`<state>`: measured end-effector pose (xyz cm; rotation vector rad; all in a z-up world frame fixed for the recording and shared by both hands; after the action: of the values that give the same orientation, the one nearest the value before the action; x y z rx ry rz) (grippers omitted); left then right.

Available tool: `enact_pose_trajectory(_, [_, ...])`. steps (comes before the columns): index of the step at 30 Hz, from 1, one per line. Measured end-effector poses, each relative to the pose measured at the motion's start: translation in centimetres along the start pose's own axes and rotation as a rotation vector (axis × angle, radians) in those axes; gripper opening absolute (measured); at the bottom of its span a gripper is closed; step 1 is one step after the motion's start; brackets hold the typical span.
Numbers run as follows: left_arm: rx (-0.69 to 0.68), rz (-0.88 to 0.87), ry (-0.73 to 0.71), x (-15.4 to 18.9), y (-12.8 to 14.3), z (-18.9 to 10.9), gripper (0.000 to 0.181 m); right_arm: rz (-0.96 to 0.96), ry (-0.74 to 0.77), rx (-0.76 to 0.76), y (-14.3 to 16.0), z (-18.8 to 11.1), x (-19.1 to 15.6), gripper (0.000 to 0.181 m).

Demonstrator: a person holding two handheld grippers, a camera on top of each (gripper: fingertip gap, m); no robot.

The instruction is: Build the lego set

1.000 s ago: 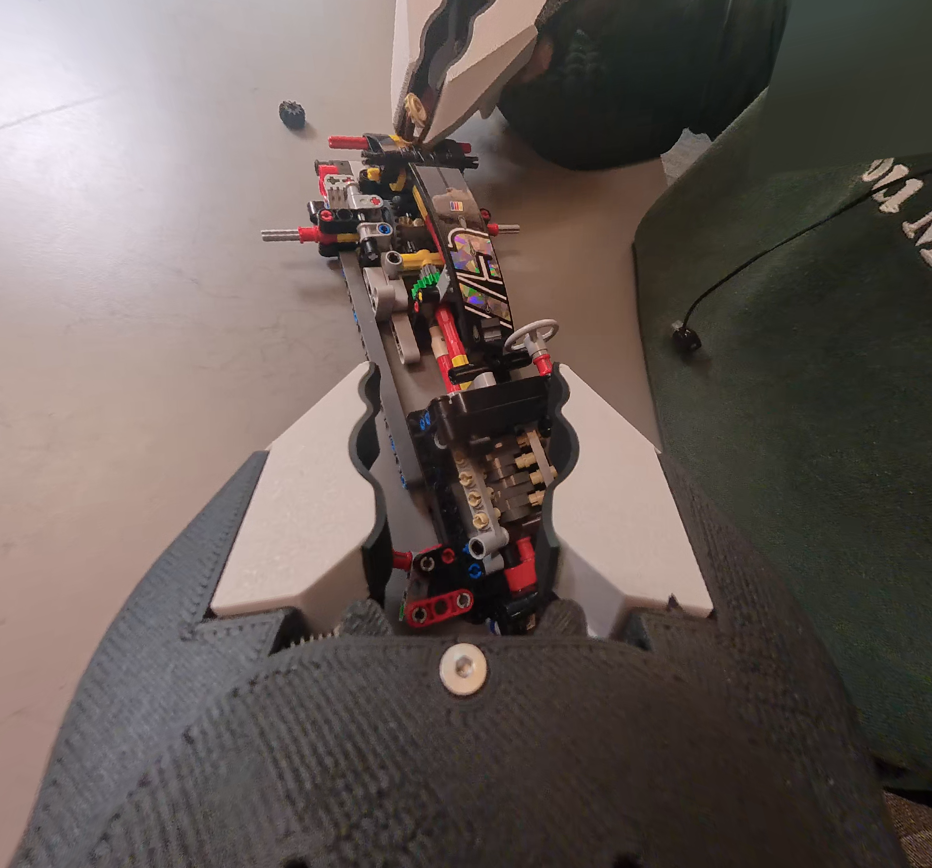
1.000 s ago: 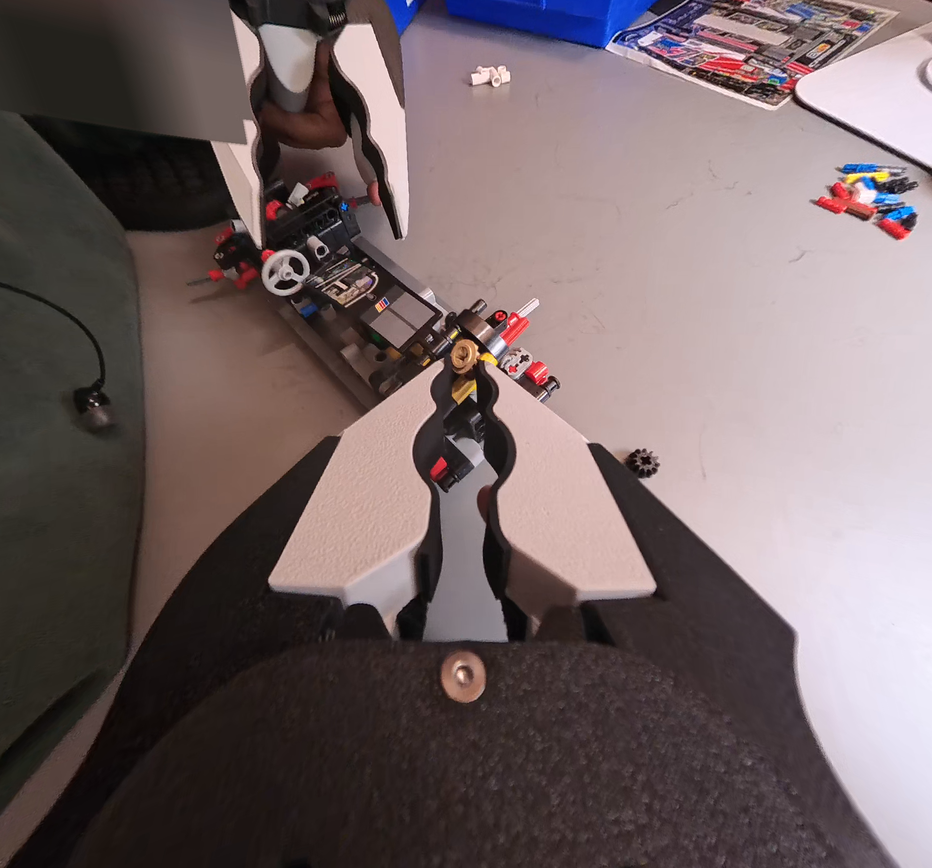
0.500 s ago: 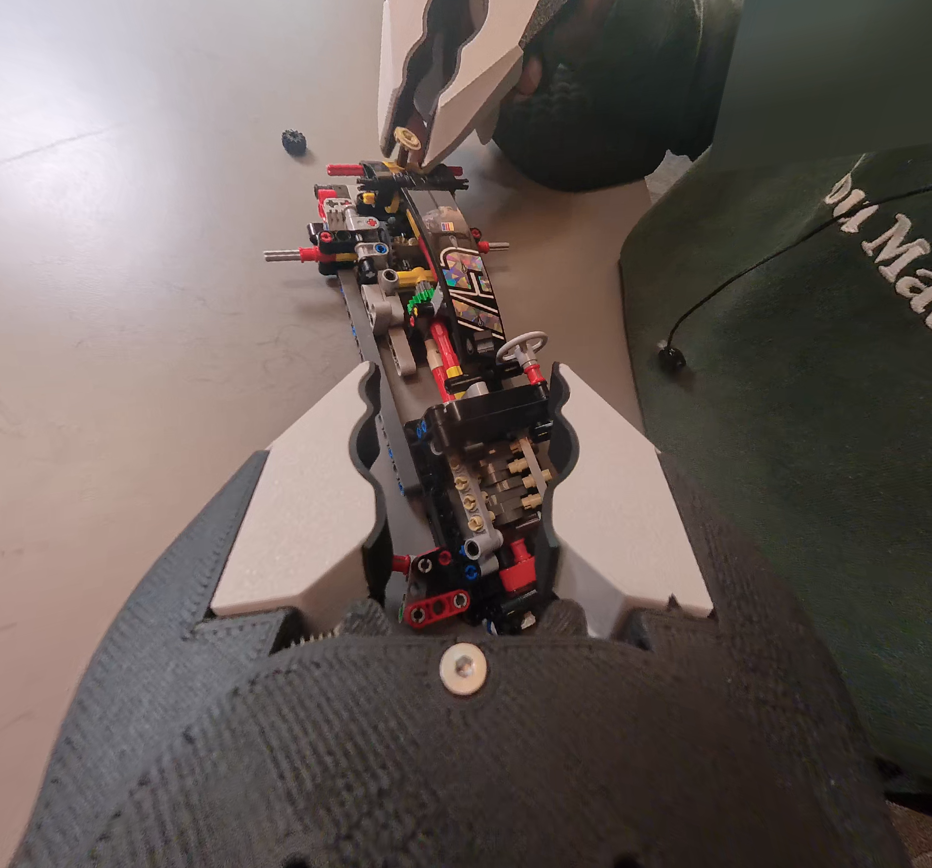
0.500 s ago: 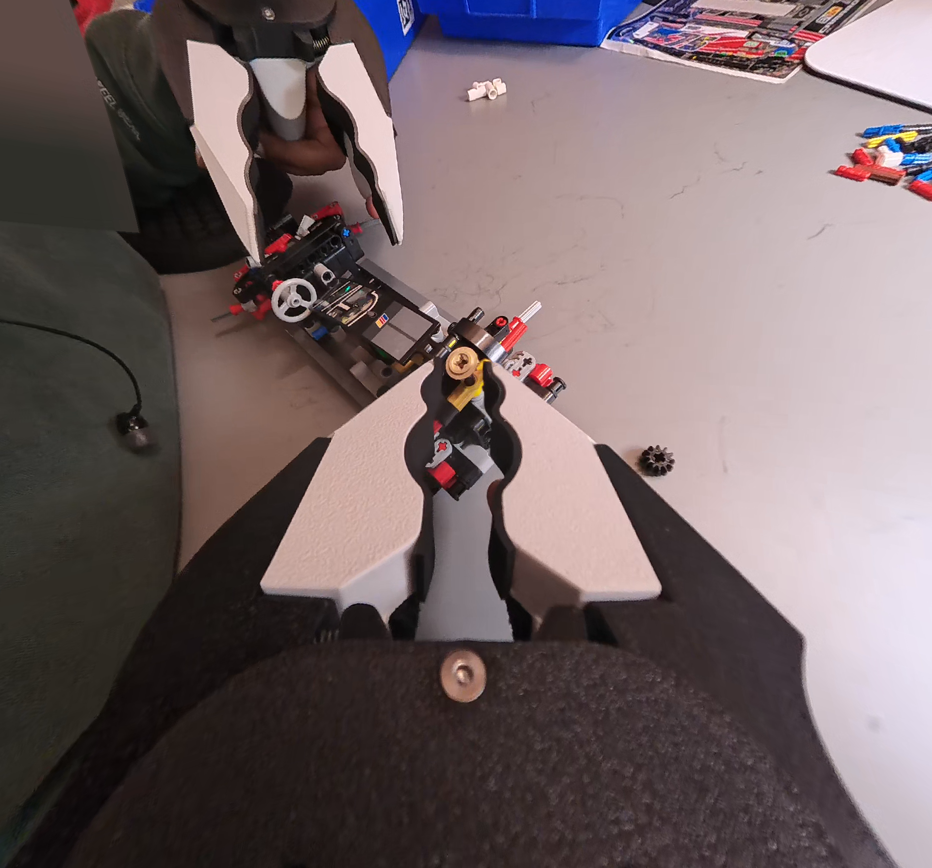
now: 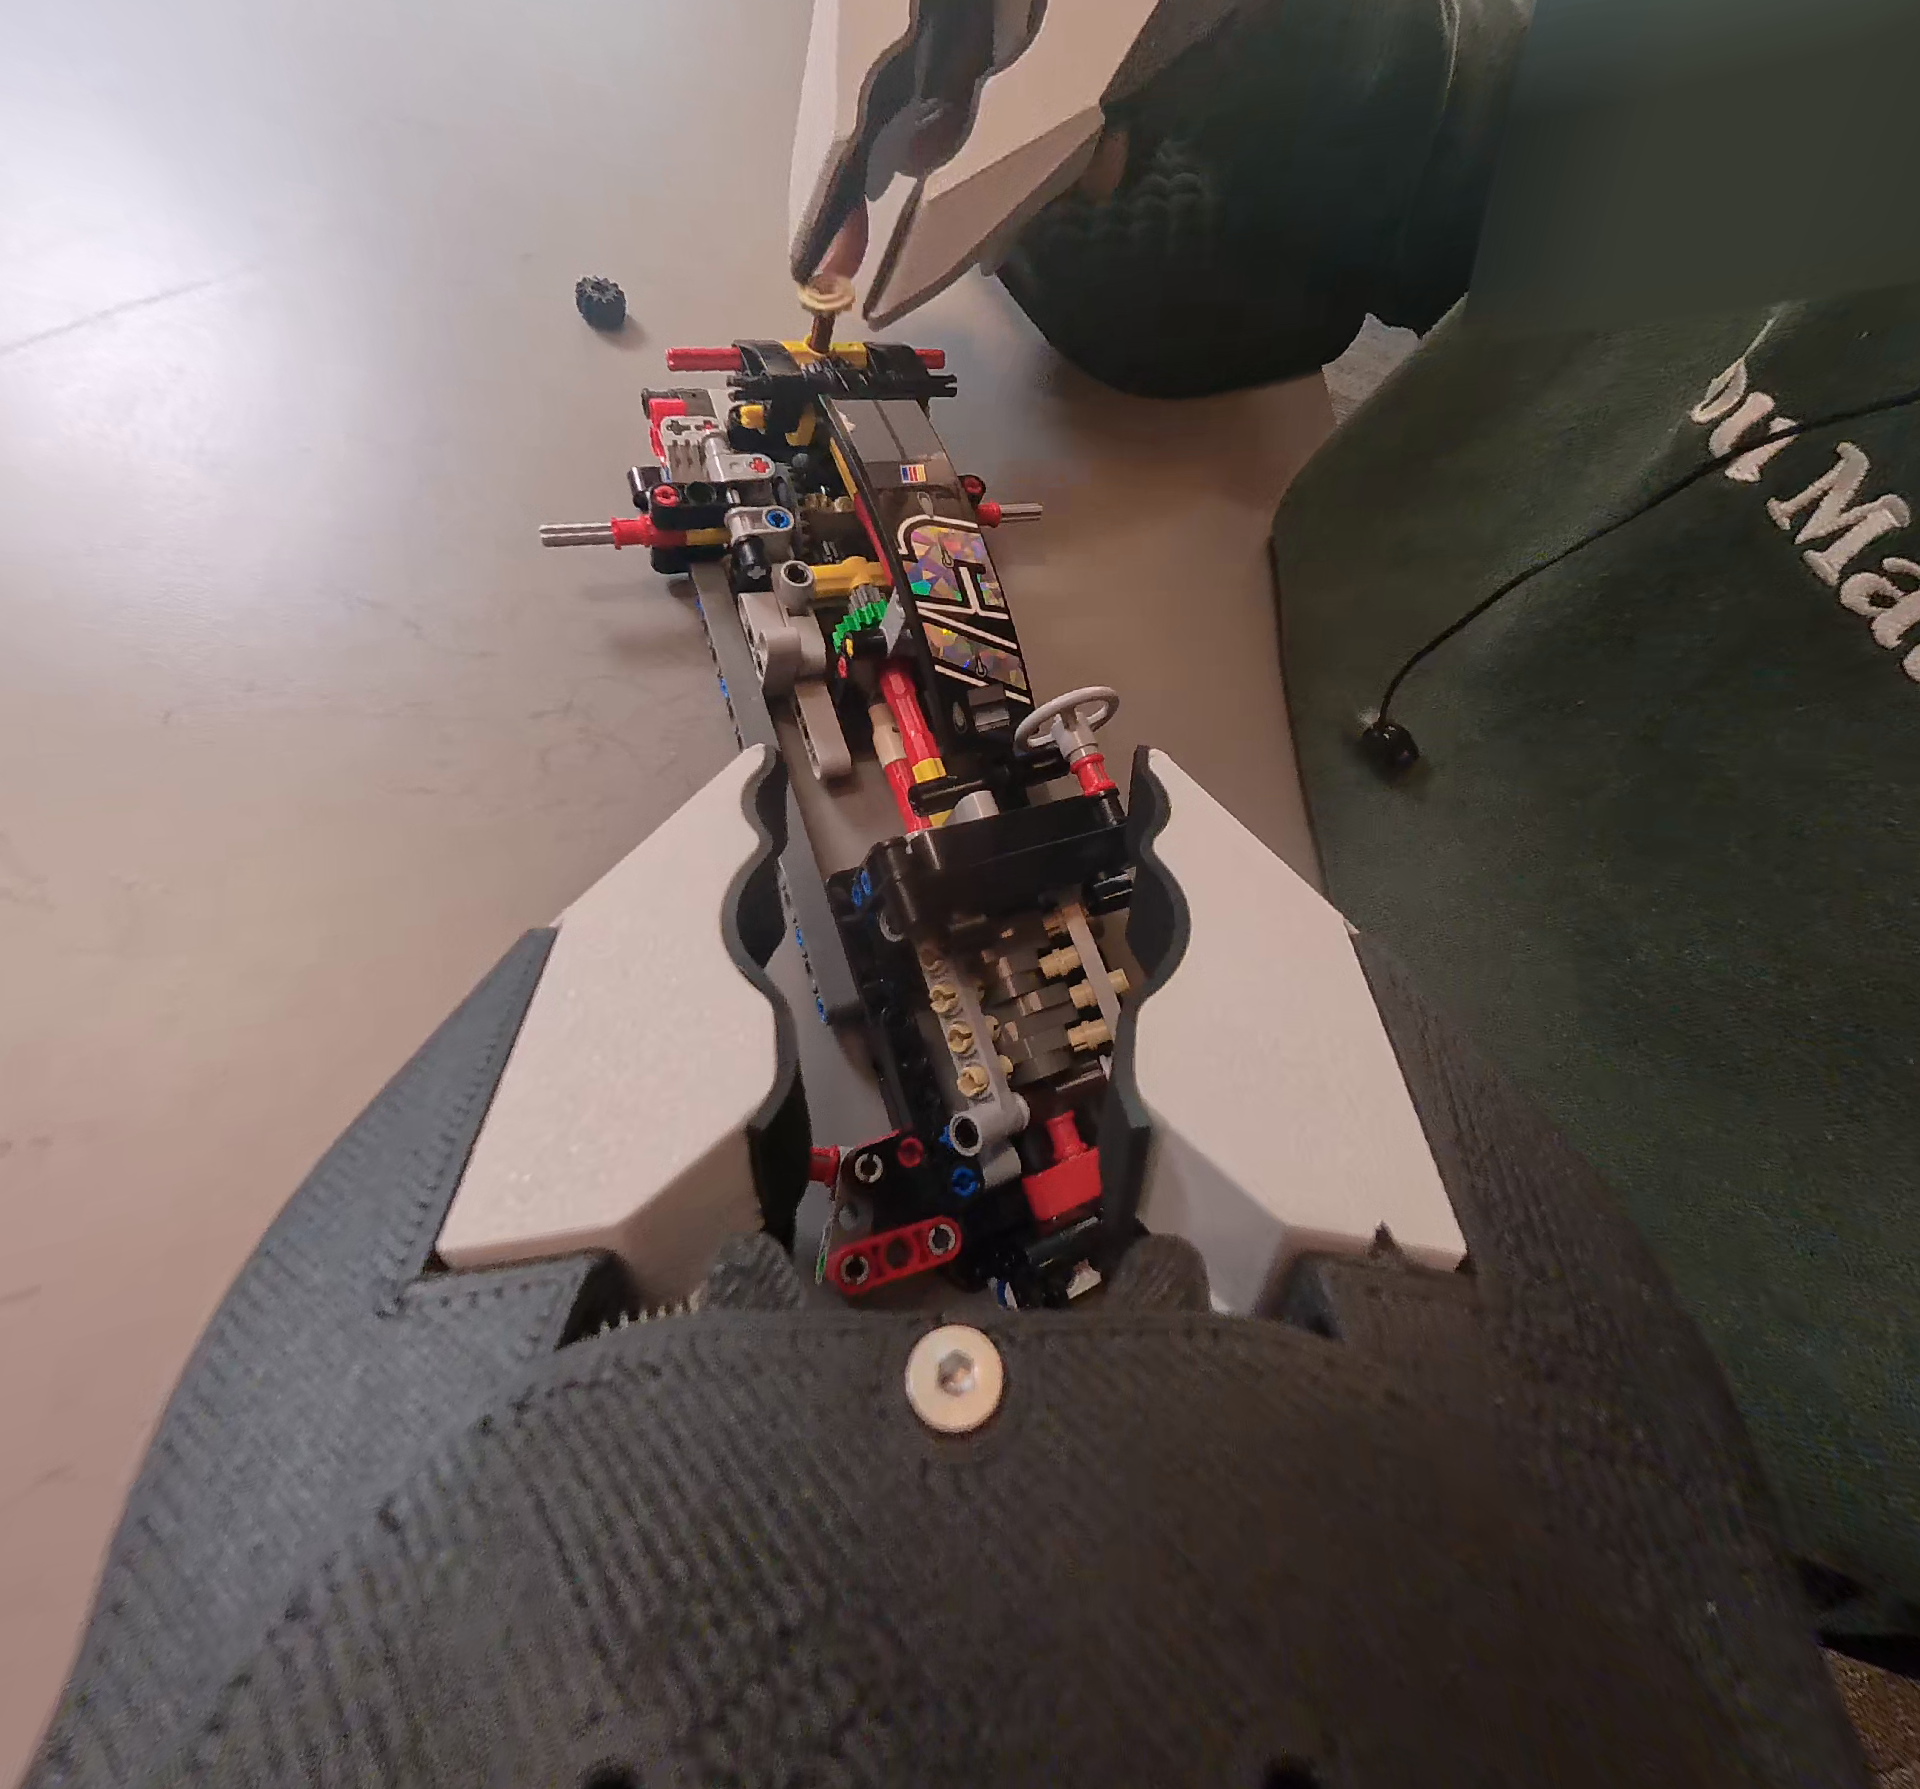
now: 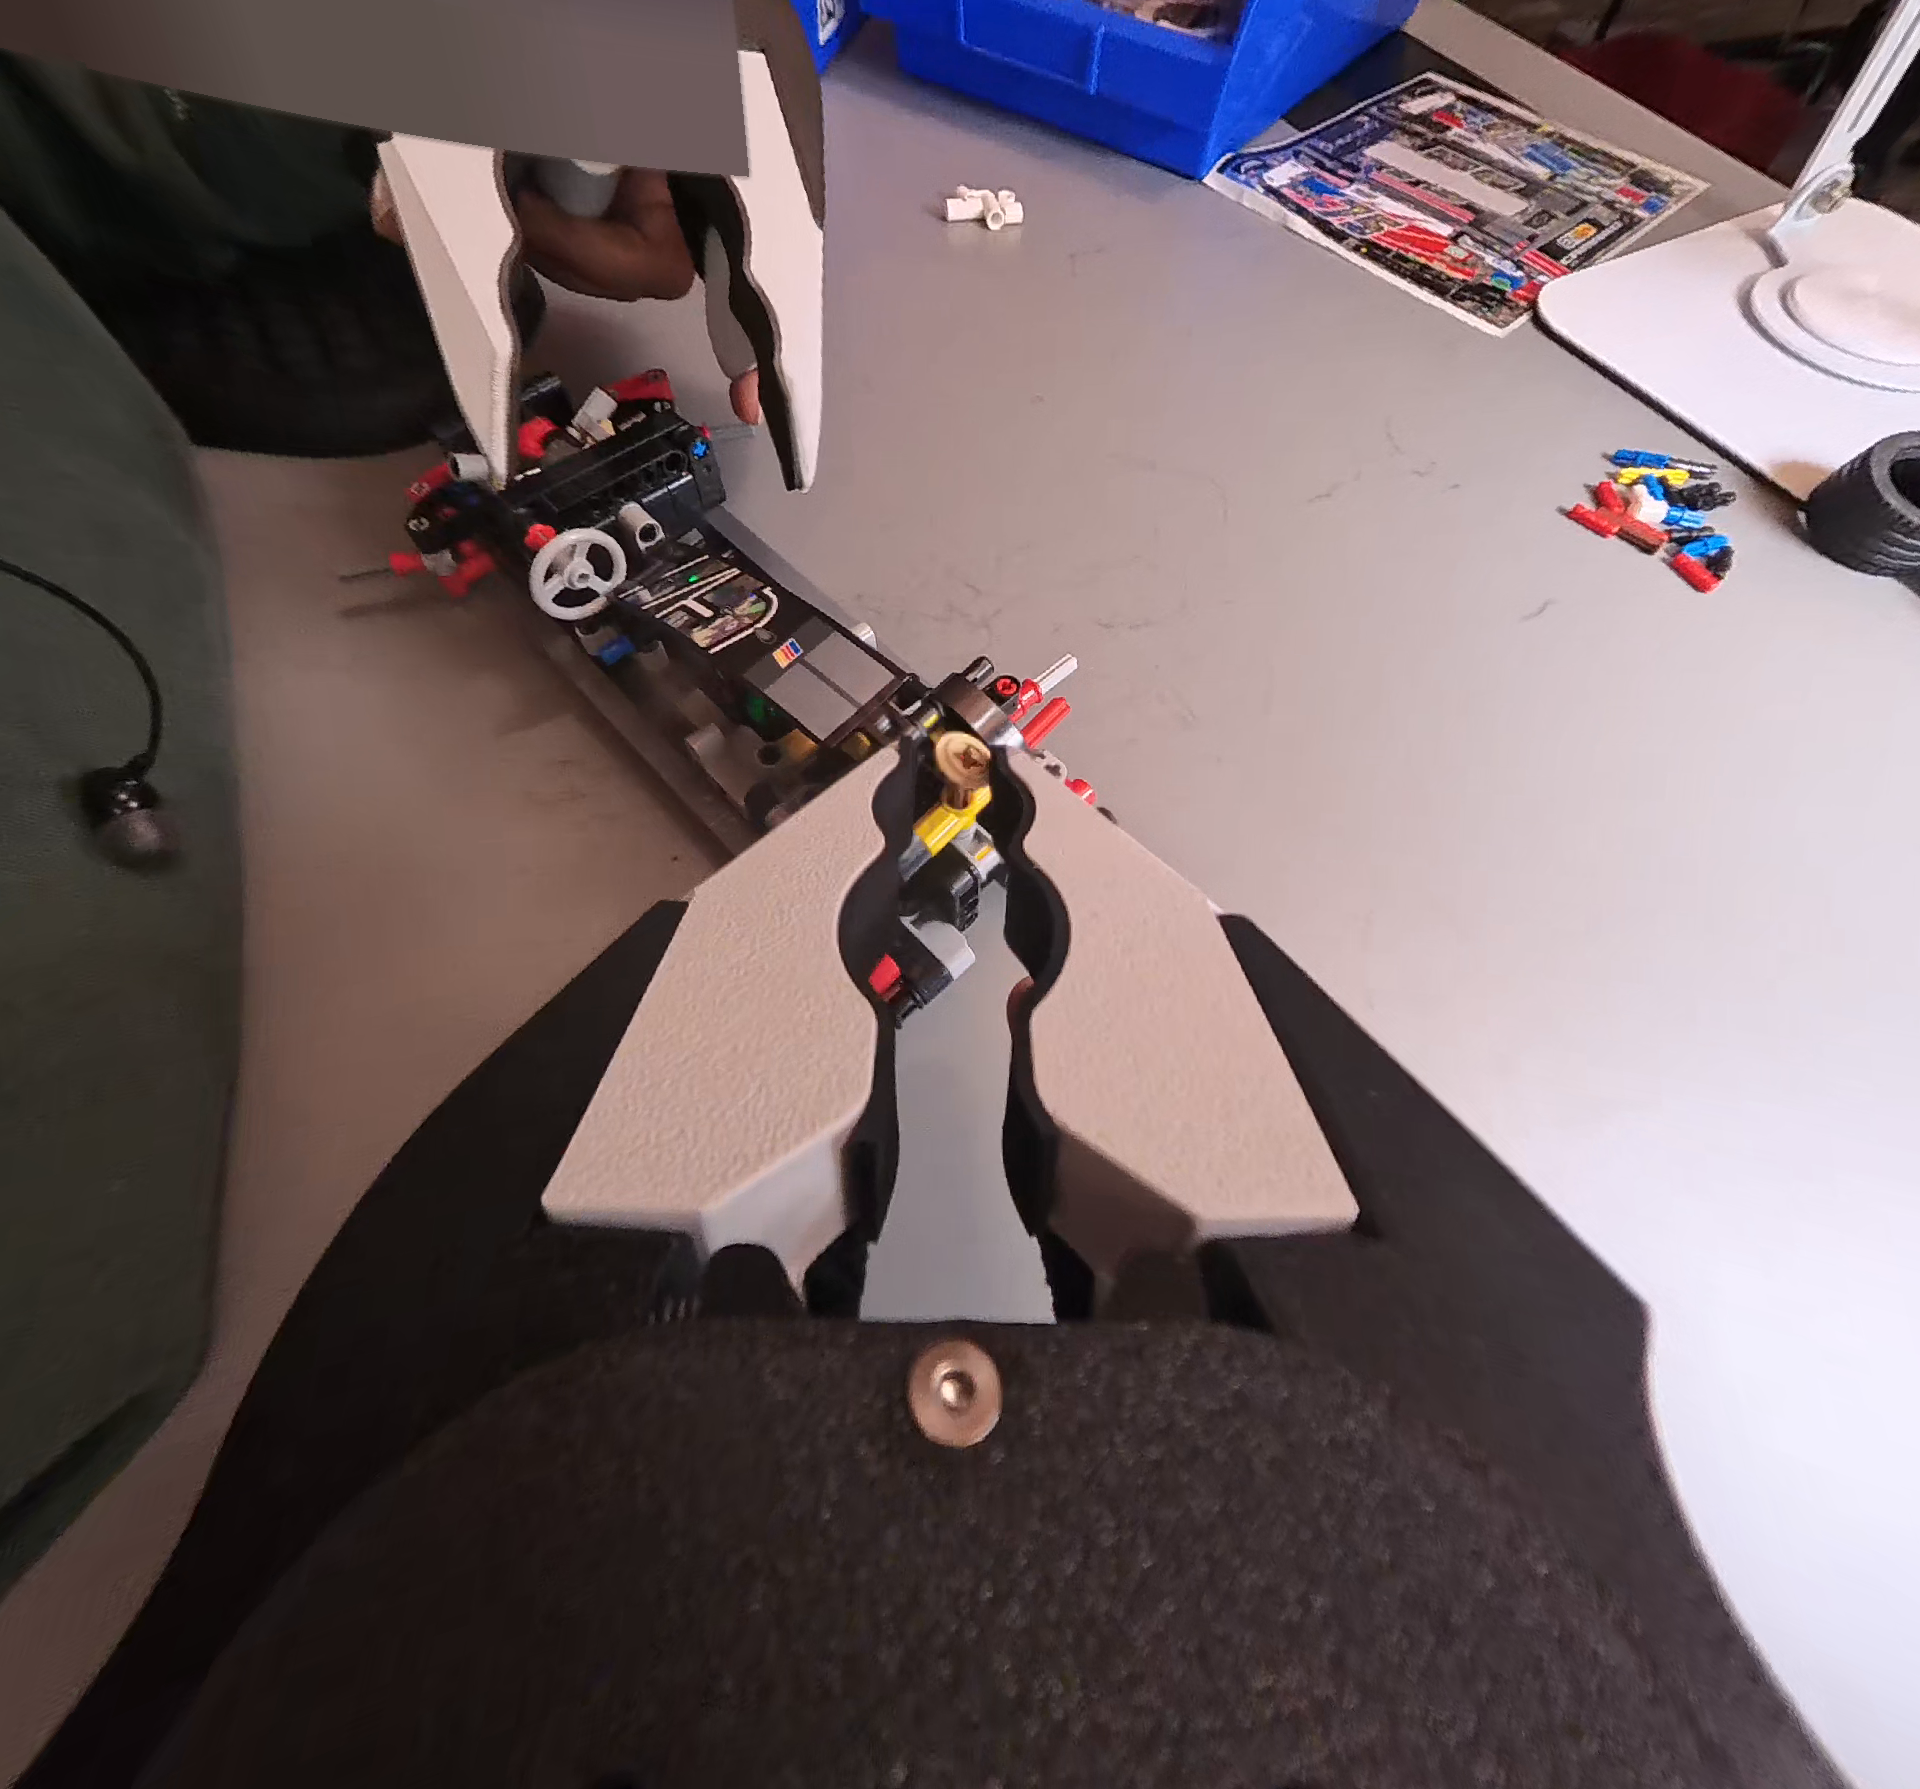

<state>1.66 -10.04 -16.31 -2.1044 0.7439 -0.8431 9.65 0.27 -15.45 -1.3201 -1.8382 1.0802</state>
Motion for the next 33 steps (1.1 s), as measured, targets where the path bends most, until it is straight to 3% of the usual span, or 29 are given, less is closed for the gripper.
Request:
enact_pose_trajectory(14, [0.003,-0.003,-0.004,-0.2,0.1,0.0,0.063,-0.097,0.018,-0.043,0.0,0.0,-0.3,0.005])
enact_pose_trajectory(19, [0.013,-0.003,-0.013,-0.3,-0.1,-0.2,0.063,0.007,0.065,0.003,-0.4,-1.1,1.8,0.009])
enact_pose_trajectory(26, [0.040,-0.005,-0.042,-0.7,-0.5,-0.6,0.061,0.035,0.249,-0.236,4.6,-2.8,7.1,0.017])
enact_pose_trajectory(33, [0.123,-0.010,-0.087,-1.5,-1.6,-1.7,0.059,0.108,0.368,-0.334,7.5,-6.2,10.4,0.026])
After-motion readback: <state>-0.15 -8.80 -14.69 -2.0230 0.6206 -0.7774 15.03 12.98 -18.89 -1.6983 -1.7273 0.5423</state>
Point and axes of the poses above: each gripper's, where its closed fingertips meet, z out along the fingers, y out of its underside, x = y × z across the jaws, the point moved 2 cm from there along -z, back along the fingers
